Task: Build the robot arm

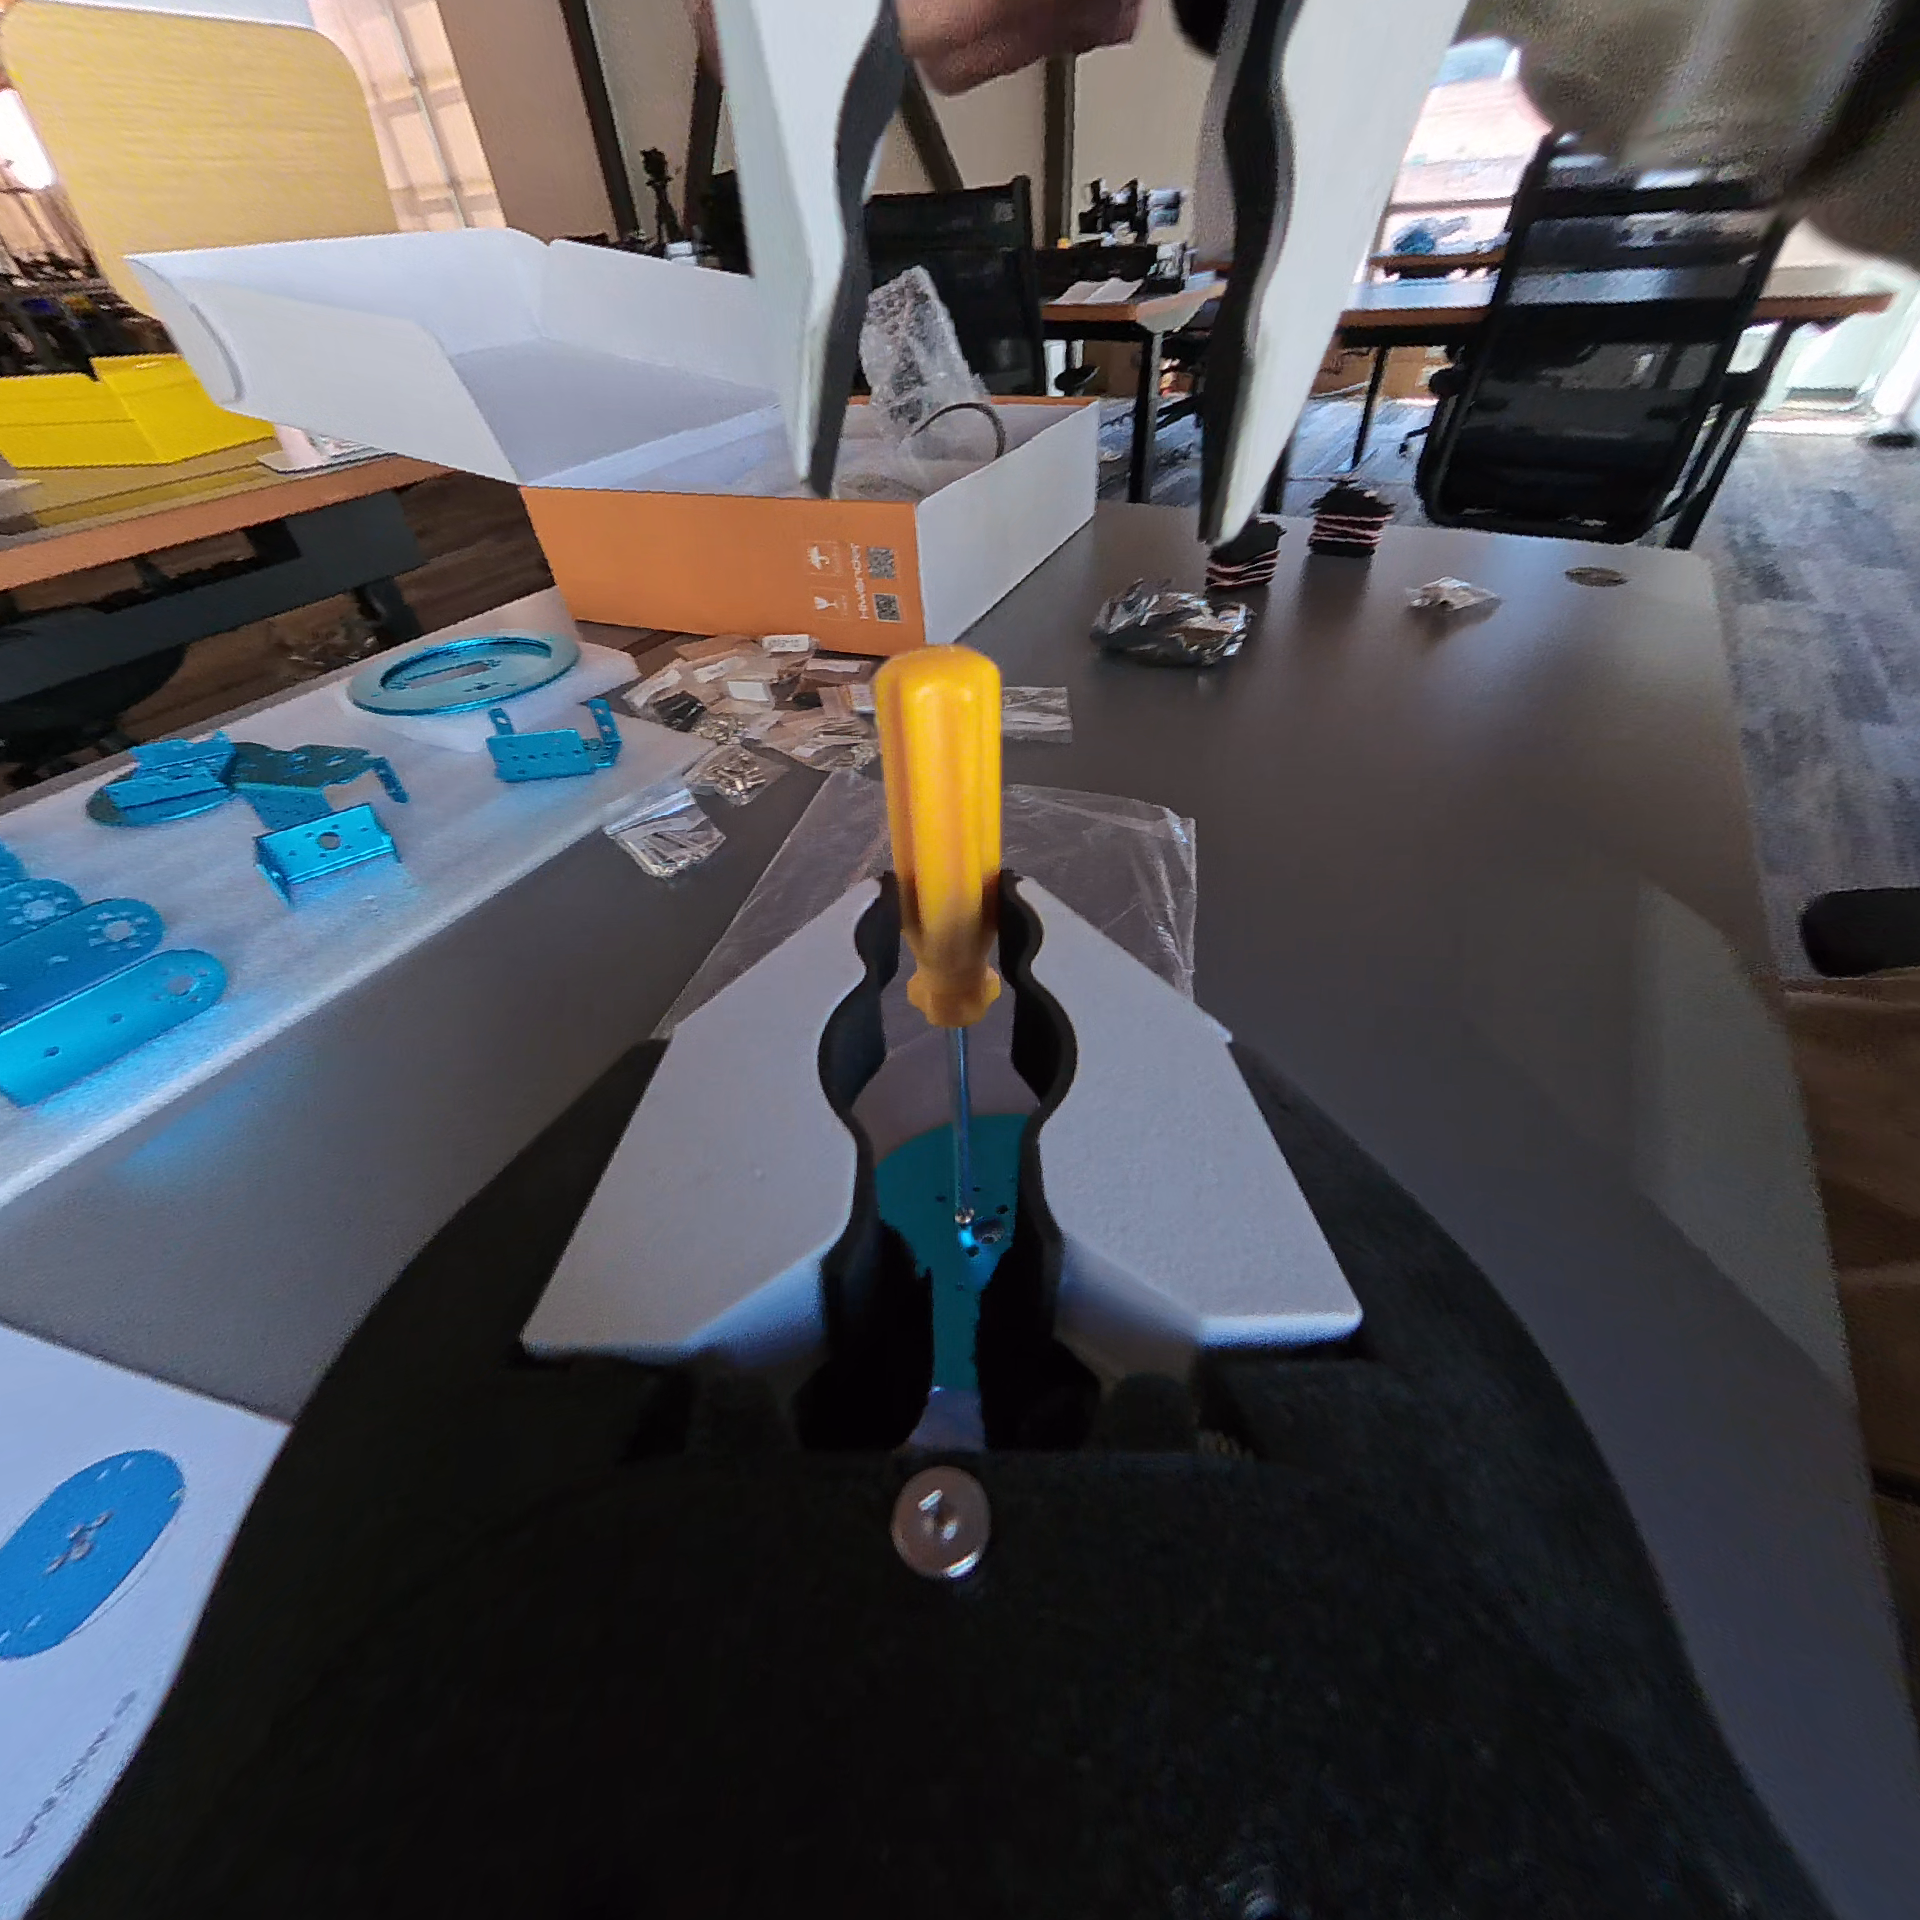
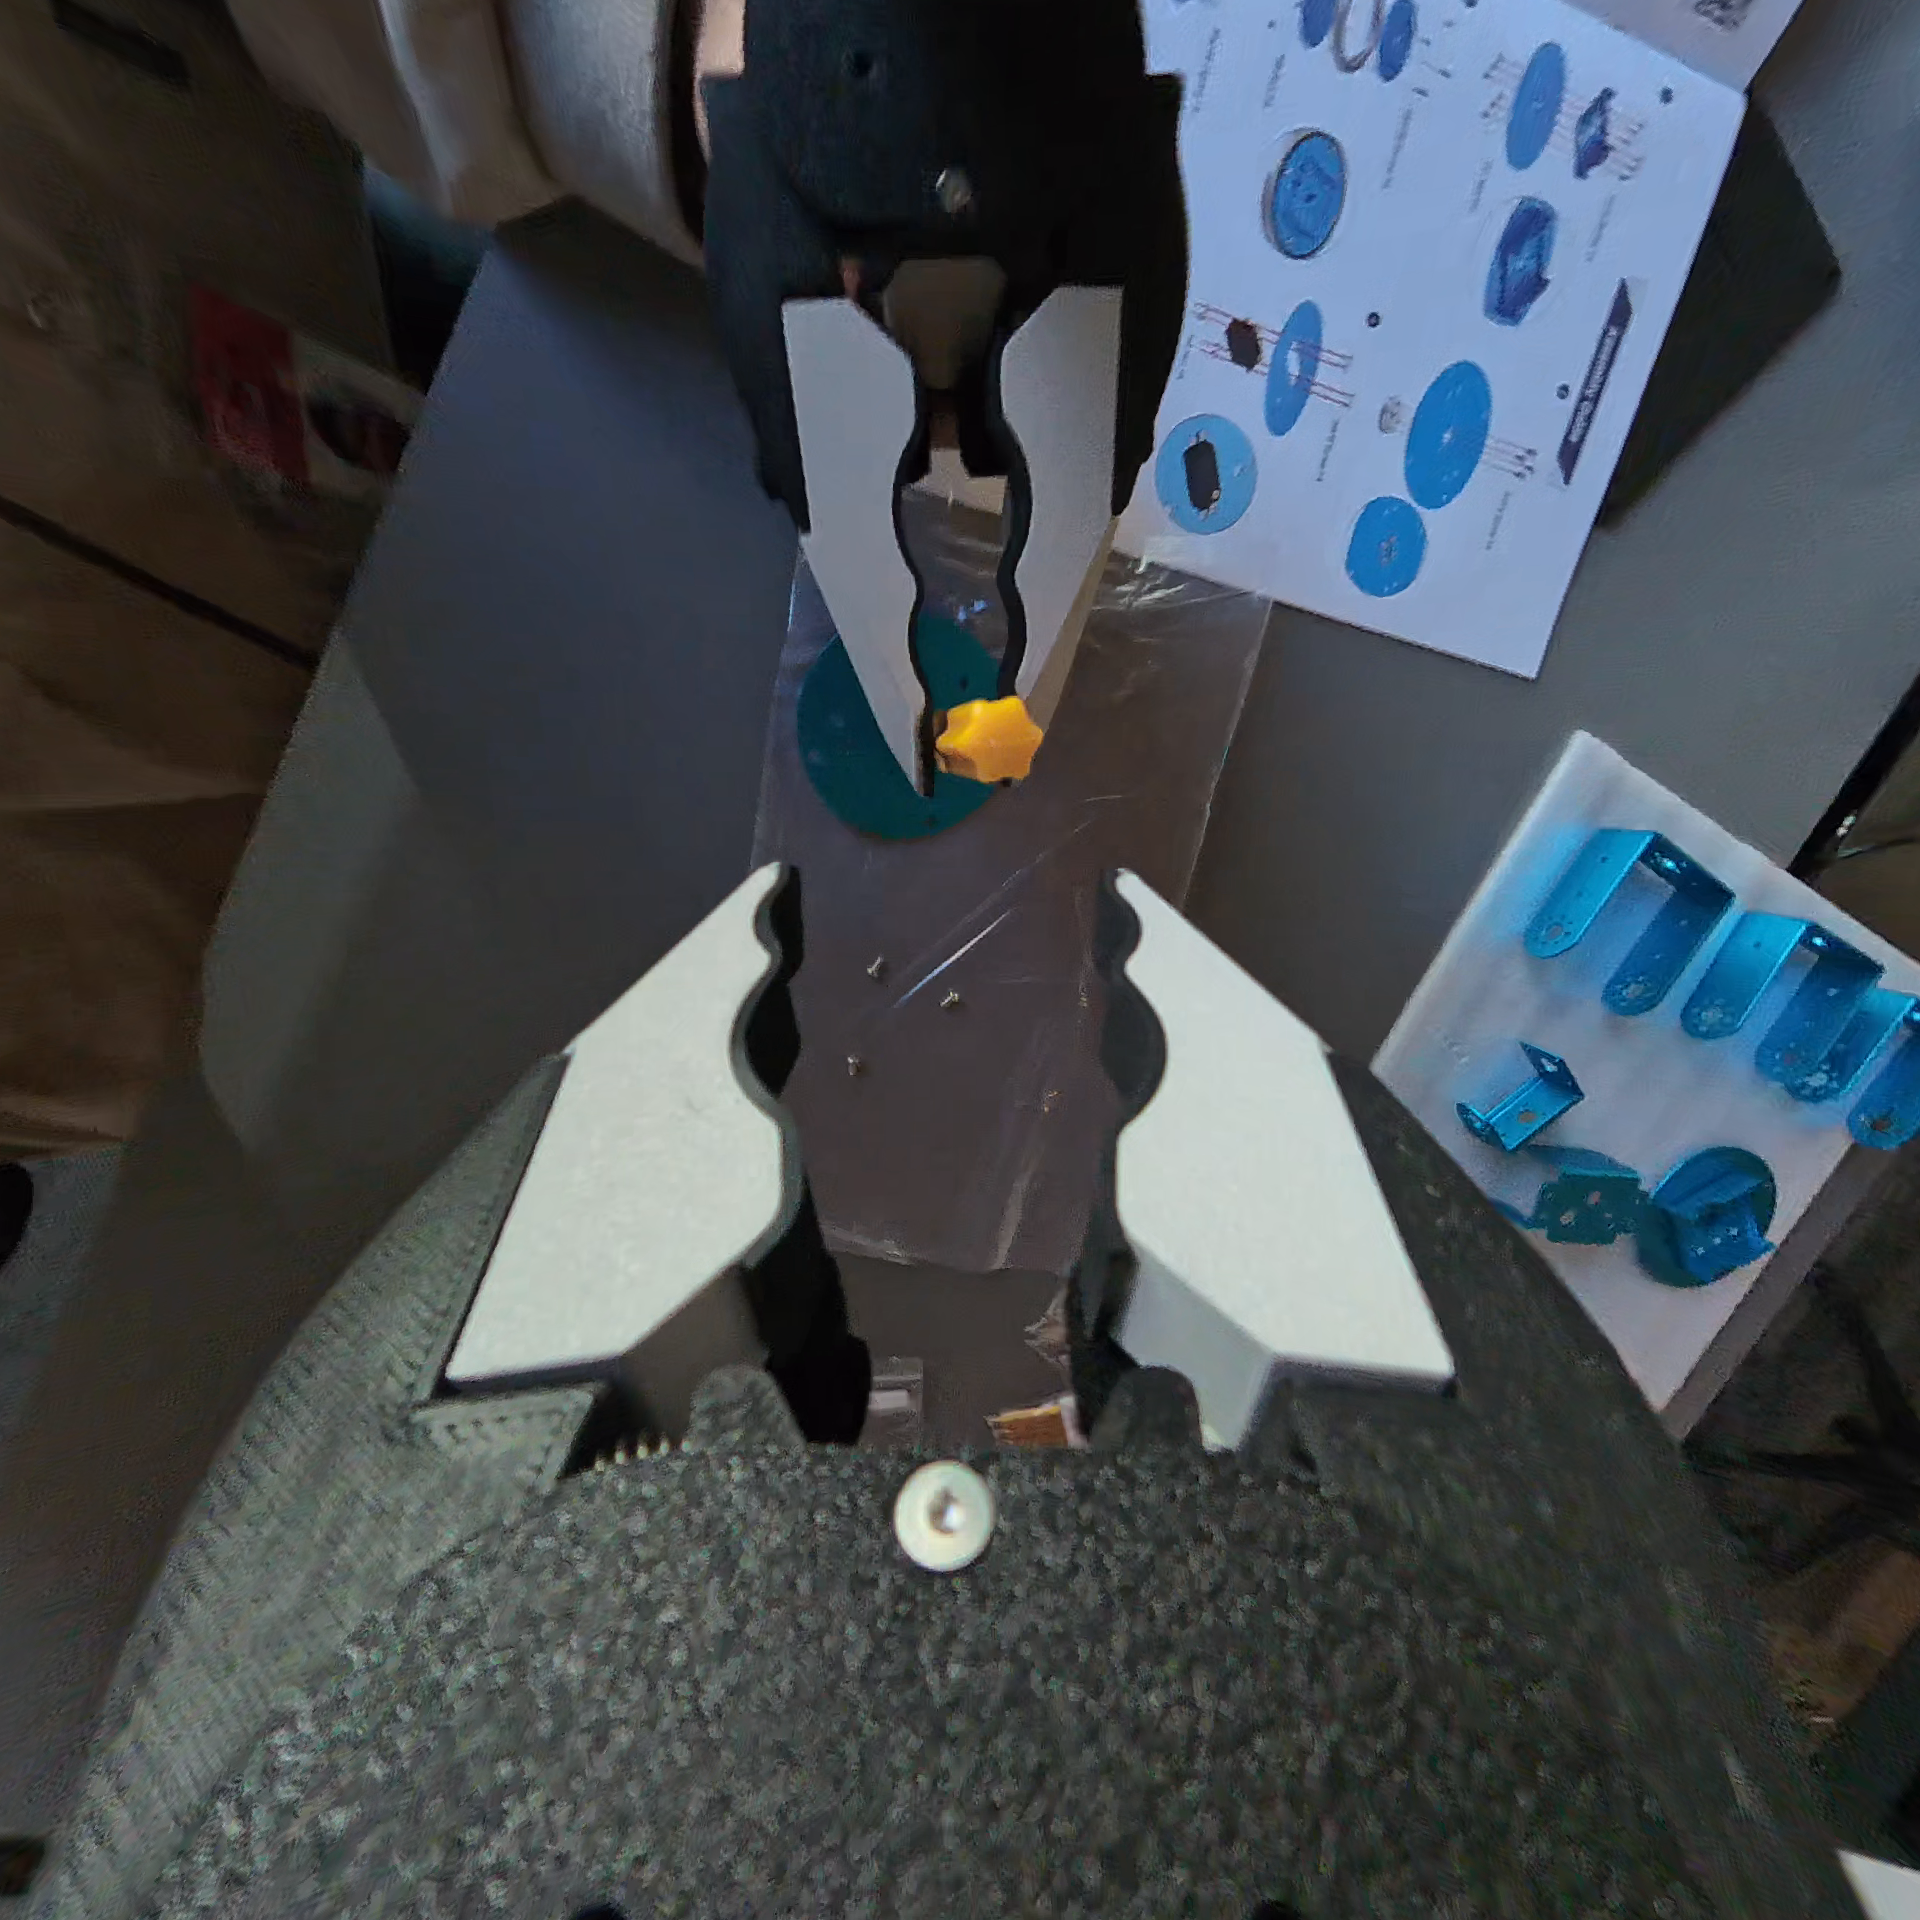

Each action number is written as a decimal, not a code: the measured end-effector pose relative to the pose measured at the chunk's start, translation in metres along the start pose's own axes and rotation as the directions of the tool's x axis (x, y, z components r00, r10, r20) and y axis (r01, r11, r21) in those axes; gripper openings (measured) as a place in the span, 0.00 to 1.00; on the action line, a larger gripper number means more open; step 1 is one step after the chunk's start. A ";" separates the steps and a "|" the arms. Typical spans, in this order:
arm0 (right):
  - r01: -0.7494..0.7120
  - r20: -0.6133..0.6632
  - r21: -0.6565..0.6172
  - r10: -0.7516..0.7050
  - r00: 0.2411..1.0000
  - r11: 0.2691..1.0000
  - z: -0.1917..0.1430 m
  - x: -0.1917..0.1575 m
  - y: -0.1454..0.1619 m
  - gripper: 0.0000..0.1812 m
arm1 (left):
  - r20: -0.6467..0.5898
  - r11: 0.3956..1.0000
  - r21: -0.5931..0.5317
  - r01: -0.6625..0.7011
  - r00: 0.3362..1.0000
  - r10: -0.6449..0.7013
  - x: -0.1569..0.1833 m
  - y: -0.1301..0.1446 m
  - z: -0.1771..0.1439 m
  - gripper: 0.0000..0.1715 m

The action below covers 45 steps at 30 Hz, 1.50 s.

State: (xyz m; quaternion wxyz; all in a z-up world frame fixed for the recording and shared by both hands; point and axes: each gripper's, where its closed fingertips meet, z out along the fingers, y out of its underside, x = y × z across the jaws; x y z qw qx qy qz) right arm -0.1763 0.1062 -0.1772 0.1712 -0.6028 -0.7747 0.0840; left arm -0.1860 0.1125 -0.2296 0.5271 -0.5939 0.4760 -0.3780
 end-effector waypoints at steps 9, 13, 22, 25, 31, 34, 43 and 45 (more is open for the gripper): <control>0.442 0.086 0.002 -0.440 0.894 0.897 0.017 0.010 -0.017 0.24 | -0.119 1.000 -0.002 0.012 0.993 -0.012 0.006 0.000 -0.001 0.11; 0.509 0.219 0.009 -0.499 0.839 0.861 0.027 0.003 -0.013 0.22 | -0.147 1.000 -0.016 0.003 0.989 -0.005 0.007 0.000 0.001 0.11; 0.585 0.247 0.084 -0.586 0.772 0.807 0.037 -0.003 -0.015 0.09 | -0.170 1.000 -0.014 0.021 0.985 -0.023 0.010 -0.001 0.003 0.11; 0.566 0.255 0.069 -0.563 0.786 0.822 0.037 -0.002 -0.014 0.09 | -0.160 0.999 -0.011 0.050 0.986 -0.051 0.008 0.000 0.003 0.11; 0.519 0.269 0.059 -0.514 0.814 0.853 0.038 0.000 -0.015 0.09 | -0.001 0.965 -0.234 0.115 0.993 -0.118 -0.006 0.050 -0.029 0.03; 0.493 0.266 0.057 -0.489 0.831 0.868 0.038 0.000 -0.016 0.09 | -0.050 0.935 -0.343 0.087 0.993 -0.111 0.013 0.072 -0.021 0.03; 0.305 0.262 0.003 -0.295 0.919 0.952 0.039 0.013 -0.015 0.09 | -0.028 0.845 -0.535 0.012 0.999 -0.032 0.014 0.100 -0.010 0.00; 0.214 0.251 -0.001 -0.206 0.946 0.977 0.039 0.014 -0.016 0.09 | -0.029 0.839 -0.544 -0.012 1.000 -0.005 0.014 0.100 -0.010 0.00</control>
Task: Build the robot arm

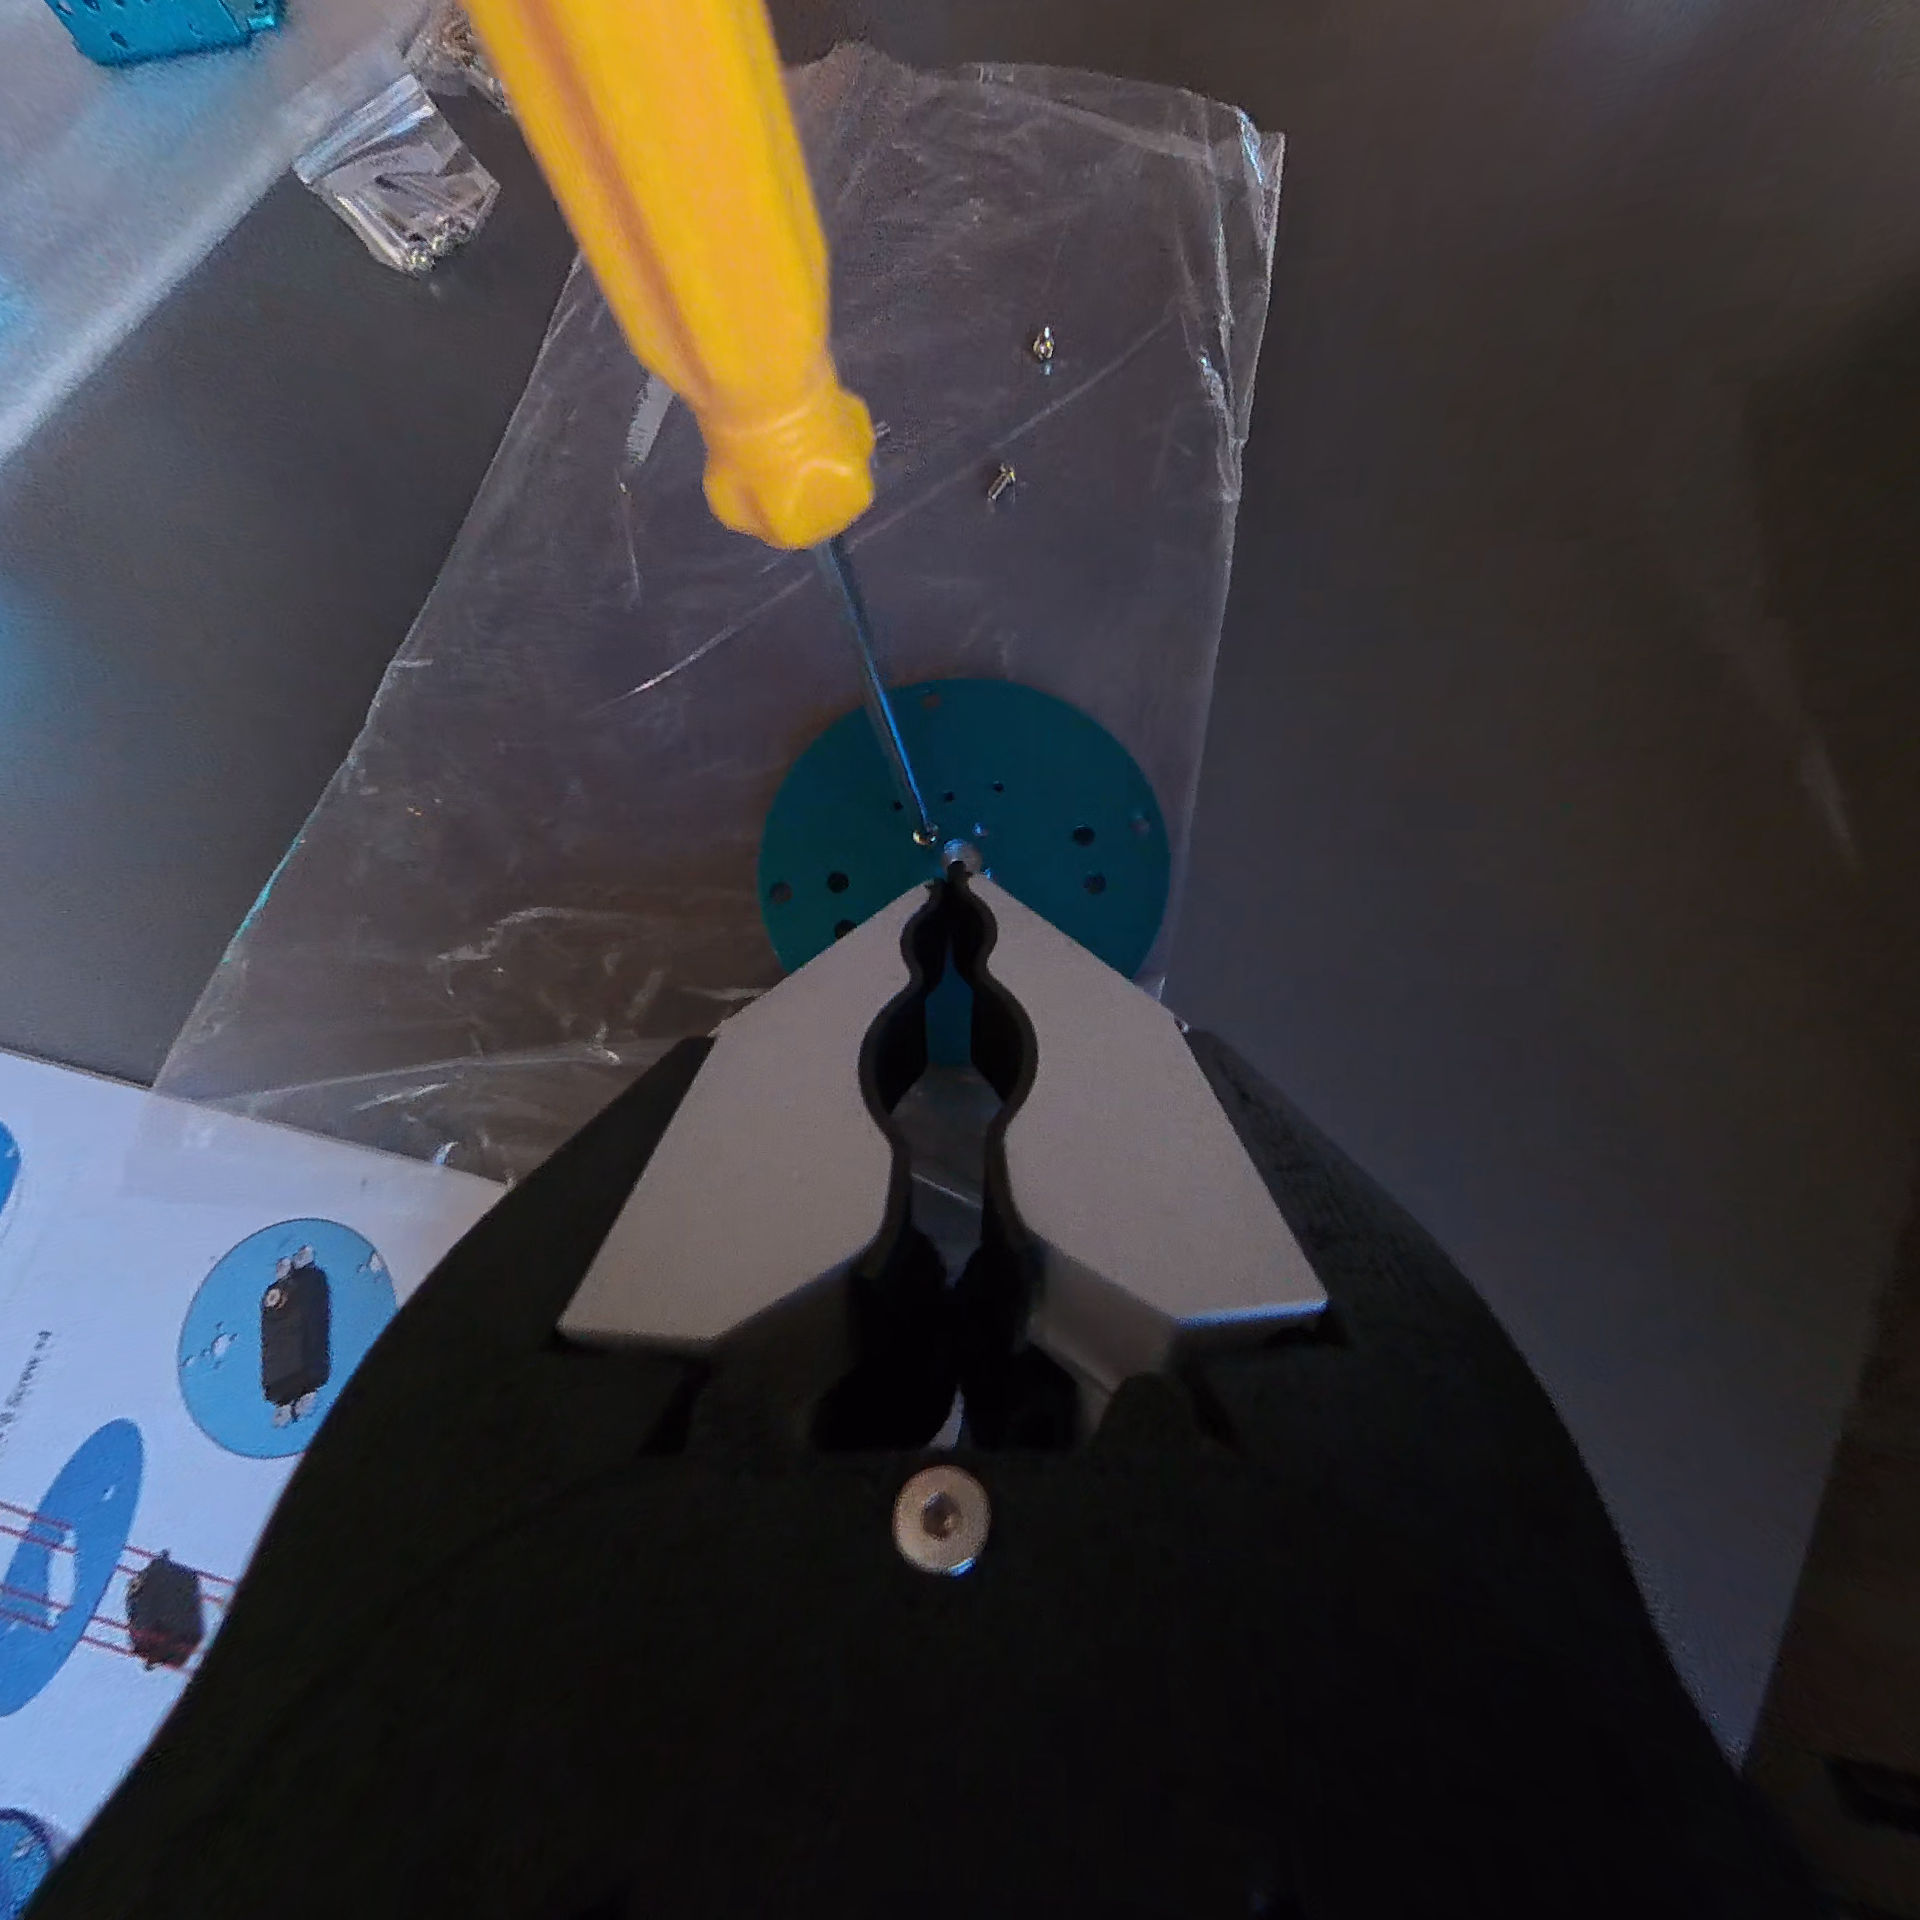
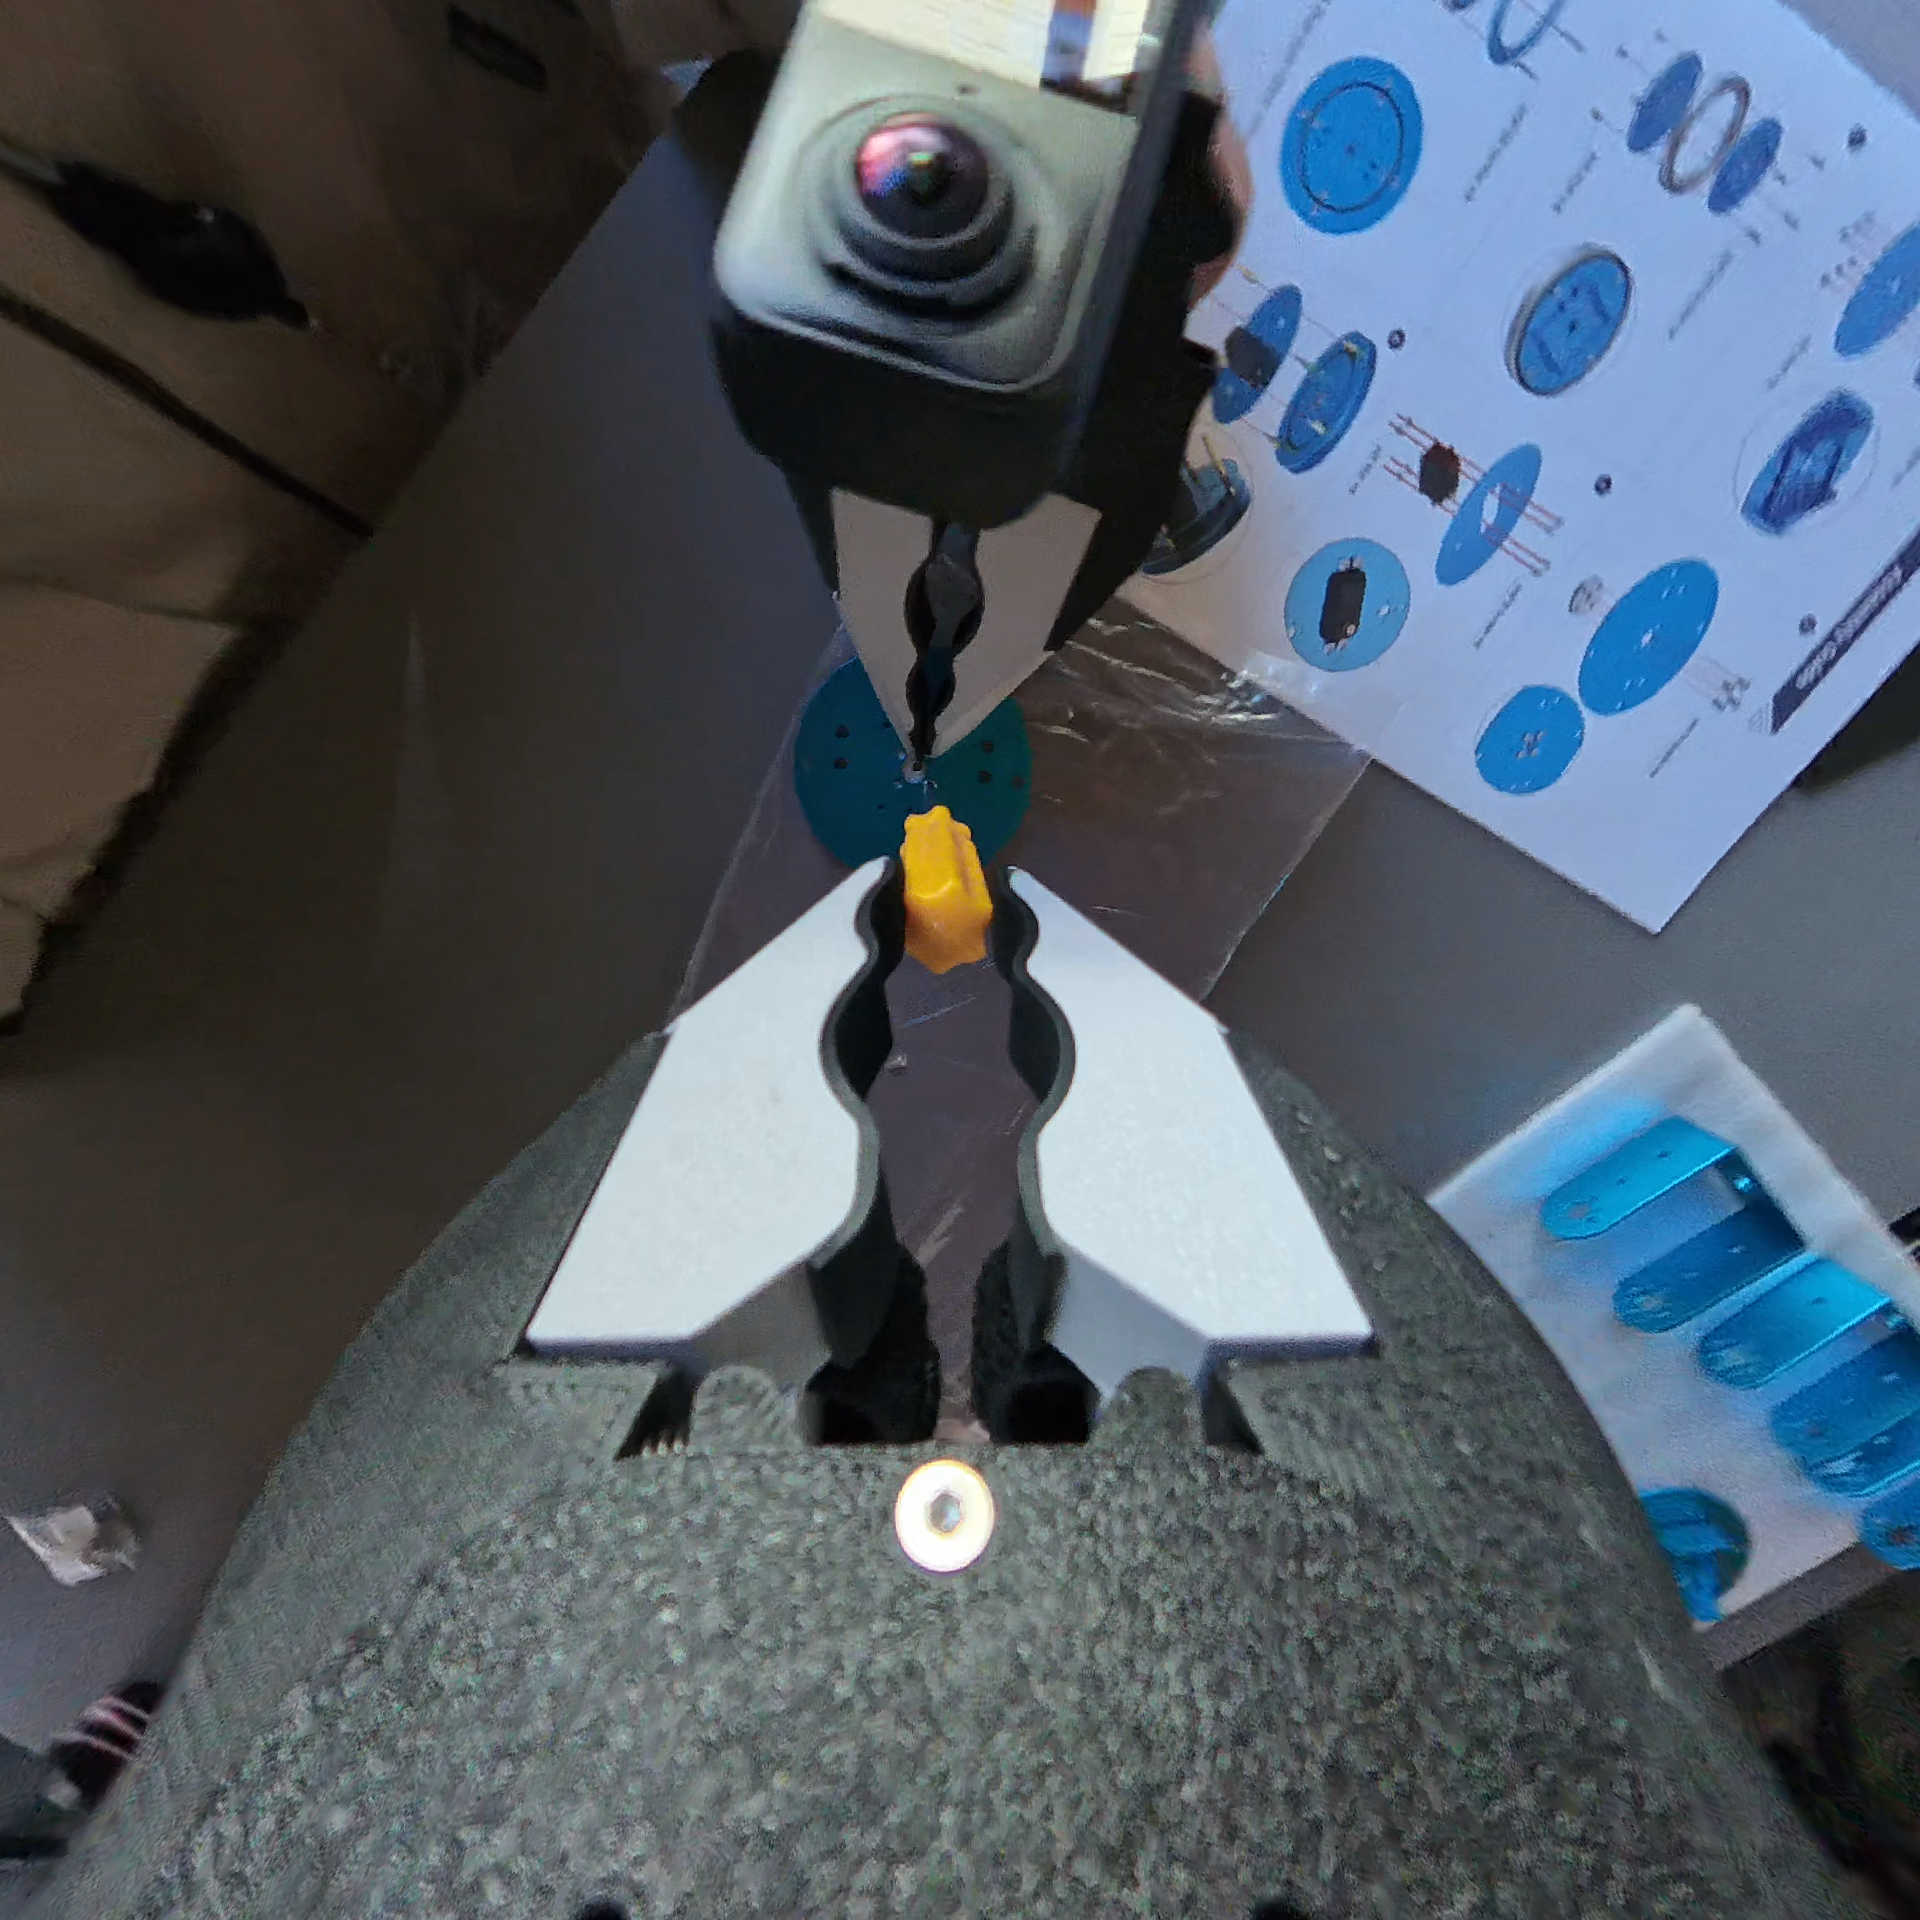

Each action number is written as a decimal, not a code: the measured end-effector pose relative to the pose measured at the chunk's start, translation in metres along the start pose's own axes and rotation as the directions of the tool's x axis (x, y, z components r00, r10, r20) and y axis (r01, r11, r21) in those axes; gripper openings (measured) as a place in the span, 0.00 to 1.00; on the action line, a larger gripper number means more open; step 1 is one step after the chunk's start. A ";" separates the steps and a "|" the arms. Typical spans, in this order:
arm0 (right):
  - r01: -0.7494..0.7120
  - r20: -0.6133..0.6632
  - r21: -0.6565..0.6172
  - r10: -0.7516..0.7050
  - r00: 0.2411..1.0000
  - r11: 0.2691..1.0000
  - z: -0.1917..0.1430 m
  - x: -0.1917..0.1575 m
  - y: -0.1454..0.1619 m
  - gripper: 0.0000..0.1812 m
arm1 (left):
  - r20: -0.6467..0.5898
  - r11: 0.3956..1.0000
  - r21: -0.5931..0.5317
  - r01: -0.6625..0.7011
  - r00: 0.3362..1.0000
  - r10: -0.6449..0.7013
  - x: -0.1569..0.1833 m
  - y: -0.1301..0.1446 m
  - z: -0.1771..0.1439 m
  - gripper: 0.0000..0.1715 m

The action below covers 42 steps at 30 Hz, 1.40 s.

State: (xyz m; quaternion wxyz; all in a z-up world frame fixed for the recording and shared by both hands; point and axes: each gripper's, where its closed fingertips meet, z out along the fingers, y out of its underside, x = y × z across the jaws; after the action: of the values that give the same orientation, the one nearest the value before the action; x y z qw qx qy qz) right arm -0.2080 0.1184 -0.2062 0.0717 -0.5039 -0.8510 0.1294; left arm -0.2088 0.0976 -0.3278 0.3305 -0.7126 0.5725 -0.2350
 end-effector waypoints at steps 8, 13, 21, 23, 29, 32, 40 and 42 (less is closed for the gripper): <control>-0.449 -0.121 -0.087 0.438 0.891 0.889 -0.001 -0.005 0.003 0.09 | 0.036 0.999 0.020 -0.030 0.999 0.030 0.000 0.000 0.000 0.00; -0.841 -0.151 -0.087 0.828 0.540 0.533 -0.003 -0.002 0.015 0.08 | 0.051 0.999 0.035 -0.030 0.998 0.028 0.000 -0.001 0.001 0.00; -0.917 -0.116 -0.133 0.913 0.392 0.376 -0.003 -0.003 0.017 0.08 | 0.072 0.998 0.054 -0.027 0.997 0.023 0.001 -0.001 0.001 0.00; -0.901 -0.133 -0.143 0.894 0.428 0.410 -0.003 -0.004 0.015 0.08 | 0.070 0.998 0.055 -0.022 0.997 0.018 0.001 -0.002 0.001 0.00; -0.907 -0.135 -0.162 0.902 0.411 0.389 -0.002 -0.005 0.018 0.08 | 0.092 0.989 0.148 0.028 0.995 -0.042 -0.007 -0.016 -0.010 0.14; -0.900 -0.146 -0.163 0.892 0.428 0.405 -0.002 -0.005 0.016 0.08 | 0.146 0.980 0.199 0.008 0.989 -0.037 -0.013 -0.028 -0.017 0.17; -0.900 -0.118 -0.152 0.897 0.427 0.408 -0.001 -0.005 0.013 0.08 | 0.150 0.944 0.329 0.016 0.986 -0.069 -0.018 -0.064 -0.016 0.07; -0.887 -0.116 -0.140 0.882 0.456 0.440 -0.002 -0.002 0.016 0.08 | 0.144 0.941 0.338 0.019 0.987 -0.071 -0.019 -0.065 -0.014 0.06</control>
State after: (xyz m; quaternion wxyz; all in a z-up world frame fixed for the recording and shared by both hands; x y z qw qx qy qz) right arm -0.1935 0.1241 -0.2091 -0.0413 -0.8793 -0.4702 0.0636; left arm -0.1809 0.1216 -0.2695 0.4849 -0.6749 0.4803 -0.2805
